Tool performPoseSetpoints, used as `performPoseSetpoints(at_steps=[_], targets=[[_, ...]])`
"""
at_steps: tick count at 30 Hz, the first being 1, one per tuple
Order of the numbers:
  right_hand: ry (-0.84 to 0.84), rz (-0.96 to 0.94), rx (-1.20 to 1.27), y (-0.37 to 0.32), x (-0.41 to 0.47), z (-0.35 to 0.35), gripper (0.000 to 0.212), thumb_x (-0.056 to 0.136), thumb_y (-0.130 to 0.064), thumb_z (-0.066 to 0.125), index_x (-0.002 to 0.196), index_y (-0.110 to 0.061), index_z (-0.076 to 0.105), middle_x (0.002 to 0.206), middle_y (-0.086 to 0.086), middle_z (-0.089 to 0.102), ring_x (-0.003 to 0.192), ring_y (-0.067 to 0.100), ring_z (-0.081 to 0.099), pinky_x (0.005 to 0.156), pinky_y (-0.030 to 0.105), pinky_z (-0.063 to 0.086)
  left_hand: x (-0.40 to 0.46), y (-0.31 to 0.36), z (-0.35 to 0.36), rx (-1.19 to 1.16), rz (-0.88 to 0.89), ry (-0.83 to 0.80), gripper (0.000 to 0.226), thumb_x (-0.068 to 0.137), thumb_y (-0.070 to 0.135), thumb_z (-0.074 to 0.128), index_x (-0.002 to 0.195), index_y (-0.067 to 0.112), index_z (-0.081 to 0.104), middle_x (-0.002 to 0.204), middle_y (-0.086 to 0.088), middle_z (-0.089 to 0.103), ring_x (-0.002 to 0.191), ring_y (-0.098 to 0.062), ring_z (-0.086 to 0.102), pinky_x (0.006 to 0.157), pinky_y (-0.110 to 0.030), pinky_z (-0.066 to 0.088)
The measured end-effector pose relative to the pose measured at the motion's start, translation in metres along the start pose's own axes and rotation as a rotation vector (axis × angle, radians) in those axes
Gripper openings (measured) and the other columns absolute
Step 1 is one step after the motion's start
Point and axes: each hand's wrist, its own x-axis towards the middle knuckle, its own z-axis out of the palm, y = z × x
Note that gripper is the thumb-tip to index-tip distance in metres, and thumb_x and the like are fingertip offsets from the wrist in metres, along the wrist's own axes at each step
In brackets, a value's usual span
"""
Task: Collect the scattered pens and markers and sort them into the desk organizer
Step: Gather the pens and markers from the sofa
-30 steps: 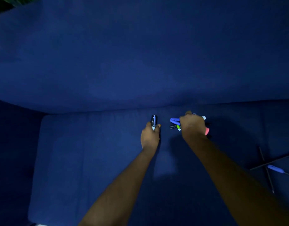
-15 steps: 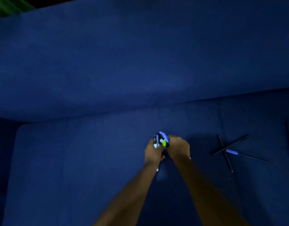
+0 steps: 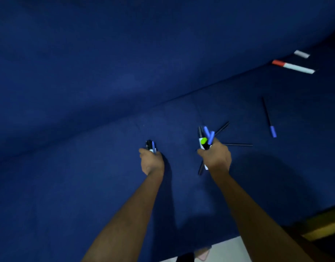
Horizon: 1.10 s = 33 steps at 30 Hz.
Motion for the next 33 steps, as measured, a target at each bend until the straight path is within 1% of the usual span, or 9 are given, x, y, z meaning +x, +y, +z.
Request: performPoseSetpoints(at_steps=[4,8,13,17,21,24,27,30,33], targets=[[0.107,-0.084,-0.251,0.035,0.031,-0.032,0.03,0.087,-0.026,0.06,0.113,-0.01,0.057,0.1,0.015,0.066,0.091,0.037,0.063,0.065,0.034,0.041,-0.023,0.009,0.018,-0.019,0.159,-0.097,0.031,0.089,0.032,0.06,0.107,0.006,0.059,0.103,-0.012,0.065,0.087,-0.028,0.063,0.071,-0.037,0.052],[0.024,-0.237,-0.554,0.061,0.053,-0.037,0.028,0.088,-0.016,0.057,0.114,-0.007,0.055,0.11,0.015,0.061,0.095,0.036,0.062,0.066,0.034,0.043,-0.041,0.035,0.039,0.018,0.301,-0.144,0.028,0.086,0.035,0.062,0.086,0.008,0.06,0.075,-0.003,0.059,0.068,-0.02,0.056,0.05,-0.026,0.038],[-0.023,-0.246,-0.646,0.065,0.051,-0.035,0.022,0.09,-0.016,0.056,0.111,-0.01,0.059,0.119,0.009,0.052,0.096,0.032,0.059,0.062,0.032,0.038,-0.057,0.06,0.063,0.128,0.452,-0.15,0.033,0.089,0.038,0.059,0.097,0.006,0.055,0.087,-0.008,0.065,0.079,-0.028,0.059,0.06,-0.031,0.038],[-0.078,-0.315,-0.735,0.06,0.052,-0.039,0.023,0.09,-0.007,0.05,0.111,-0.013,0.059,0.117,0.006,0.057,0.104,0.028,0.058,0.069,0.032,0.044,-0.063,0.069,0.073,0.344,0.496,-0.238,0.039,0.083,0.044,0.064,0.096,0.008,0.057,0.093,-0.01,0.067,0.086,-0.03,0.062,0.062,-0.03,0.036],[-0.136,-0.268,-0.674,0.052,0.058,-0.047,0.024,0.087,-0.01,0.052,0.108,-0.013,0.063,0.111,0.009,0.065,0.104,0.031,0.062,0.076,0.032,0.047,-0.065,0.064,0.074,0.26,0.416,-0.266,0.031,0.085,0.04,0.061,0.09,0.009,0.061,0.092,-0.01,0.068,0.087,-0.03,0.063,0.063,-0.028,0.038],[-0.139,-0.06,-0.279,0.052,0.055,-0.054,0.018,0.078,-0.017,0.063,0.096,-0.014,0.067,0.089,0.01,0.066,0.084,0.032,0.062,0.063,0.028,0.042,-0.066,0.046,0.069,-0.079,0.25,-0.254,0.024,0.084,0.031,0.063,0.087,0.008,0.061,0.077,-0.005,0.062,0.074,-0.026,0.059,0.058,-0.027,0.038],[-0.11,-0.02,-0.012,0.036,0.046,-0.04,0.01,0.076,-0.018,0.065,0.085,-0.016,0.066,0.071,0.005,0.059,0.071,0.028,0.058,0.057,0.026,0.038,-0.067,0.017,0.063,-0.331,0.043,-0.195,0.018,0.084,0.025,0.066,0.082,0.008,0.059,0.068,0.0,0.056,0.065,-0.019,0.052,0.054,-0.027,0.04],[-0.152,-0.14,-0.27,0.018,0.033,-0.004,0.02,0.083,-0.014,0.059,0.102,-0.014,0.064,0.093,0.009,0.067,0.089,0.03,0.064,0.064,0.03,0.043,-0.066,0.003,0.062,-0.208,0.036,-0.214,0.018,0.082,0.024,0.065,0.081,0.009,0.057,0.07,-0.001,0.056,0.067,-0.02,0.052,0.055,-0.029,0.04],[-0.141,-0.213,-0.487,0.01,0.029,0.023,0.027,0.088,-0.006,0.056,0.115,-0.009,0.054,0.114,0.01,0.063,0.104,0.026,0.062,0.075,0.031,0.048,-0.058,0.009,0.067,-0.056,0.054,-0.213,0.024,0.08,0.029,0.066,0.088,0.007,0.06,0.083,-0.009,0.066,0.078,-0.029,0.062,0.062,-0.03,0.043]])
